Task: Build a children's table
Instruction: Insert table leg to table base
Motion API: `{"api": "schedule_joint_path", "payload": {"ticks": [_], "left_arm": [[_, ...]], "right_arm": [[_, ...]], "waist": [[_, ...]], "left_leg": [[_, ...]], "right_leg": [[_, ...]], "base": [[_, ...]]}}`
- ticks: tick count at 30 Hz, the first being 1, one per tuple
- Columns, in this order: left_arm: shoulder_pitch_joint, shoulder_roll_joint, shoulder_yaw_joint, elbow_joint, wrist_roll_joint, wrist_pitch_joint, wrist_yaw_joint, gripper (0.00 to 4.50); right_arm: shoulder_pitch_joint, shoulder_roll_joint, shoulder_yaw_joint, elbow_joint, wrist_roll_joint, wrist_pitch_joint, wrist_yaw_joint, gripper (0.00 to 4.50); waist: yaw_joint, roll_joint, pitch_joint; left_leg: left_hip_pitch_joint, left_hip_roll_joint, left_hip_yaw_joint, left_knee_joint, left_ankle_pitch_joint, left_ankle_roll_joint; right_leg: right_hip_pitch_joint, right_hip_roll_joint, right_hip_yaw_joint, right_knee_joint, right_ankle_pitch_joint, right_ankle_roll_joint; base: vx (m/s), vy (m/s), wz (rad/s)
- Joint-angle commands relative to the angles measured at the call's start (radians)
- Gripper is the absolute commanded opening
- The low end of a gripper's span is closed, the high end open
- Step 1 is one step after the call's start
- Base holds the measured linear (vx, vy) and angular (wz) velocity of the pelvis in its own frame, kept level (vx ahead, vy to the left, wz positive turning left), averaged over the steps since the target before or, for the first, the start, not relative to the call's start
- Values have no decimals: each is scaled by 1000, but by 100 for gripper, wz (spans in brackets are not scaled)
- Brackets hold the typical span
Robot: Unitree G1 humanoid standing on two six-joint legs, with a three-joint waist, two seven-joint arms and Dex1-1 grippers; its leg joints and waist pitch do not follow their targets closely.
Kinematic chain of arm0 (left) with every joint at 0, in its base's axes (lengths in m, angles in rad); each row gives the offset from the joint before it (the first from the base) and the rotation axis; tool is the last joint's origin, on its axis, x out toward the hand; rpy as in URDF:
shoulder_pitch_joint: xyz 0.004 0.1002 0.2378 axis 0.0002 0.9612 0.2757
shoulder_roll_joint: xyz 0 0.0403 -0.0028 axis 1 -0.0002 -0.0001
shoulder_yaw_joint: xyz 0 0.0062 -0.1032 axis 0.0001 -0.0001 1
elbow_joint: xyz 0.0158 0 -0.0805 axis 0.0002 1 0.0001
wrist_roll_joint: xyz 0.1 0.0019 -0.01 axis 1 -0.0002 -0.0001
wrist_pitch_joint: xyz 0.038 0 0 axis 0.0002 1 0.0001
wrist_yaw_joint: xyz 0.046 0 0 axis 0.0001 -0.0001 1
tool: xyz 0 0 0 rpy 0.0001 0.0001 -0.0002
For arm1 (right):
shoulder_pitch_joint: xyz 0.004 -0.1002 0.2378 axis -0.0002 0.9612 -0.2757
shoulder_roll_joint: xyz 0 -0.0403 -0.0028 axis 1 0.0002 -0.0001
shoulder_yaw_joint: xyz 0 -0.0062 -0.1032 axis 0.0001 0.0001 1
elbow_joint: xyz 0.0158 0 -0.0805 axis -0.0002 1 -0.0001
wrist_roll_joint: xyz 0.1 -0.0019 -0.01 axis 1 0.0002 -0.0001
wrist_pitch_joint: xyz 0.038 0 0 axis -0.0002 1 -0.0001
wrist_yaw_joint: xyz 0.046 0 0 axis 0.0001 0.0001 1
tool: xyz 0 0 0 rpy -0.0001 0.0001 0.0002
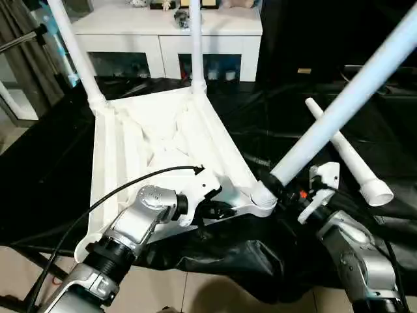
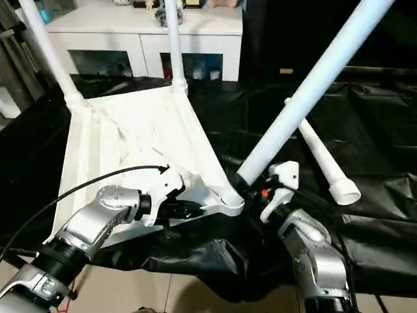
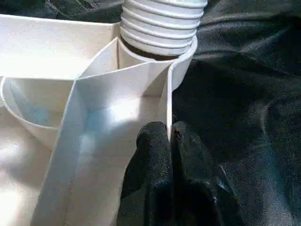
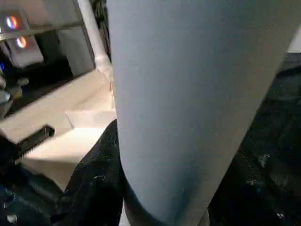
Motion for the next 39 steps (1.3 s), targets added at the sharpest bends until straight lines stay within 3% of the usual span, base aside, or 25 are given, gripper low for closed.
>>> {"api": "schedule_joint_path", "payload": {"ticks": [1,2,5,6,7,9,12,13,15,16,18,19,21,23,29,33,39], "left_arm": [[-38,4,53,-4,-8,-30,13,0],[-40,3,51,-3,-6,-32,11,0],[-36,5,43,-8,-4,-37,0,0],[-34,6,39,-12,-3,-39,-6,0],[-31,8,34,-20,-4,-38,-15,0],[-31,10,32,-23,-2,-38,-18,0],[-31,10,30,-25,-2,-37,-21,0],[-31,15,21,-34,-1,-36,-35,0],[-31,15,20,-36,-1,-35,-36,0],[-31,21,15,-44,-1,-31,-48,0],[-31,21,15,-44,-1,-31,-48,0],[-31,23,12,-47,1,-30,-51,0],[-34,30,7,-50,2,-30,-63,0],[-35,33,4,-52,5,-31,-71,0],[-39,39,-4,-61,6,-45,-99,0],[-36,46,-25,-75,-7,-93,-174,0],[-44,71,-58,-103,-26,-119,-299,0]], "right_arm": [[31,-10,25,26,-43,28,4,188],[18,-24,44,27,-58,33,13,188],[-7,-37,65,25,-66,55,23,188],[-21,-44,74,25,-68,65,28,188],[-62,-54,90,44,-69,88,40,188],[-82,-56,94,59,-69,98,45,188],[-102,-60,99,73,-69,107,55,188],[-155,-73,117,112,-75,113,98,188],[-163,-75,119,117,-76,114,105,188],[-204,-93,137,148,-81,120,160,188],[-204,-93,137,148,-81,120,160,188],[-213,-102,145,154,-82,121,183,188],[-224,-131,175,158,-81,132,251,188],[-224,-144,190,158,-79,136,280,188],[-213,-165,213,167,-71,113,363,188],[-192,-183,228,168,-59,88,442,188],[-175,-216,254,176,-57,66,538,188]], "waist": [[-10,-14,-42],[-12,-24,-42],[-10,-19,-40],[-11,-25,-39],[-14,-25,-41],[-16,-21,-42],[-14,-23,-40],[-16,-28,-39],[-21,-26,-39],[-24,-32,-38],[-28,-32,-37],[-25,-35,-36],[-25,-37,-36],[-24,-43,-37],[-7,-39,-43],[6,-37,-46],[20,-33,-52]], "left_leg": [[35,56,-50,-89,-508,-34],[38,55,-48,-85,-506,-27],[39,55,-47,-83,-494,-21],[38,54,-47,-82,-494,-20],[30,55,-50,-87,-480,-19],[26,56,-51,-88,-474,-23],[36,56,-48,-84,-491,-25],[36,55,-49,-83,-495,-25],[29,56,-52,-85,-489,-25],[39,55,-49,-80,-514,-31],[34,56,-51,-83,-507,-30],[38,57,-49,-81,-508,-28],[38,59,-49,-81,-504,-26],[36,59,-46,-82,-492,-21],[31,64,-41,-86,-433,-11],[36,65,-35,-83,-404,0],[28,68,-31,-82,-319,26]], "right_leg": [[0,-72,34,-111,-569,-101],[-4,-74,35,-115,-587,-103],[-7,-75,37,-119,-609,-96],[-7,-74,36,-120,-614,-96],[1,-74,35,-113,-601,-96],[3,-75,34,-108,-578,-105],[-6,-76,36,-115,-598,-105],[-5,-76,35,-116,-607,-106],[1,-77,33,-112,-602,-109],[-9,-75,32,-115,-612,-111],[-3,-76,33,-114,-602,-115],[-8,-76,35,-116,-606,-115],[-6,-77,36,-114,-593,-123],[-5,-76,38,-112,-571,-131],[5,-75,45,-96,-448,-175],[6,-75,49,-93,-386,-199],[20,-72,48,-76,-263,-236]], "base": [[0,0,0],[0,0,0],[0,0,0],[0,0,0],[0,0,0],[0,0,0],[0,0,0],[0,0,0],[0,0,0],[0,0,0],[0,0,0],[0,0,0],[0,0,0],[0,0,0],[0,0,0],[0,0,0],[0,0,0]]}}
